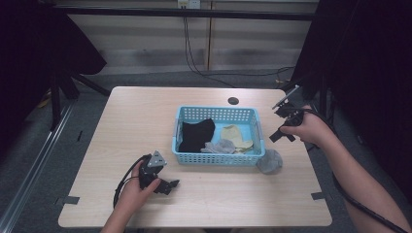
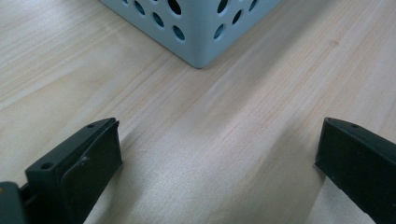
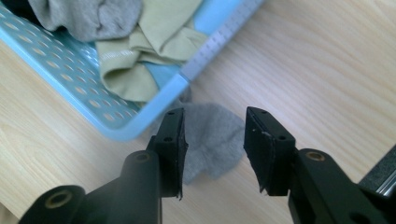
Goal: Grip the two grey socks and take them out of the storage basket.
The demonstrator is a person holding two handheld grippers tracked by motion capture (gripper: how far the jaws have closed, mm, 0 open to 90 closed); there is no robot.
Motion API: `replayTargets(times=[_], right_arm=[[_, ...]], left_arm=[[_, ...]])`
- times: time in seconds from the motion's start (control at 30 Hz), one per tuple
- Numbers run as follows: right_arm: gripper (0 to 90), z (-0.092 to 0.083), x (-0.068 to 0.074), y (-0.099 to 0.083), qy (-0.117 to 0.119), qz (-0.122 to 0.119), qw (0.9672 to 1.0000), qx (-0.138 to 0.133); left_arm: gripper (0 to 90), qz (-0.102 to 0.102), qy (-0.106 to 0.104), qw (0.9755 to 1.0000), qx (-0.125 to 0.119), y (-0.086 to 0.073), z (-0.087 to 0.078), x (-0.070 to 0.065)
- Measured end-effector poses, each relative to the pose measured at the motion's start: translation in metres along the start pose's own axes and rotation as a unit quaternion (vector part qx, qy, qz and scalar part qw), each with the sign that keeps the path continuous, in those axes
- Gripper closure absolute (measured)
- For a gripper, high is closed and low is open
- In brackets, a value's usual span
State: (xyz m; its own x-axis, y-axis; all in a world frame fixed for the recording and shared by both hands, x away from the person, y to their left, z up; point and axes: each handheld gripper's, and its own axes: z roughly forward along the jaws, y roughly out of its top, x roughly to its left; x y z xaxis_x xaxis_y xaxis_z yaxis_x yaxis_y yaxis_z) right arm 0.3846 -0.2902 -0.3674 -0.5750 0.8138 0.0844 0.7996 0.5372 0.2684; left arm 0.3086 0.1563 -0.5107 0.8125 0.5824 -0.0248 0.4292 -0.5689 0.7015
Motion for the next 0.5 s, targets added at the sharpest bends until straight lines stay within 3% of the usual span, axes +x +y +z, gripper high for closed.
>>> replayTargets(times=[0.23,0.5], right_arm=[[54.6,-0.001,0.021,0.025,0.005,-0.021,0.9997,-0.01],[53.7,0.01,0.048,0.051,0.011,-0.044,0.9988,-0.018]], left_arm=[[0.0,0.0,0.0,1.0,0.0,0.0,0.0,0.0],[0.0,0.0,0.0,1.0,0.0,0.0,0.0,0.0]])
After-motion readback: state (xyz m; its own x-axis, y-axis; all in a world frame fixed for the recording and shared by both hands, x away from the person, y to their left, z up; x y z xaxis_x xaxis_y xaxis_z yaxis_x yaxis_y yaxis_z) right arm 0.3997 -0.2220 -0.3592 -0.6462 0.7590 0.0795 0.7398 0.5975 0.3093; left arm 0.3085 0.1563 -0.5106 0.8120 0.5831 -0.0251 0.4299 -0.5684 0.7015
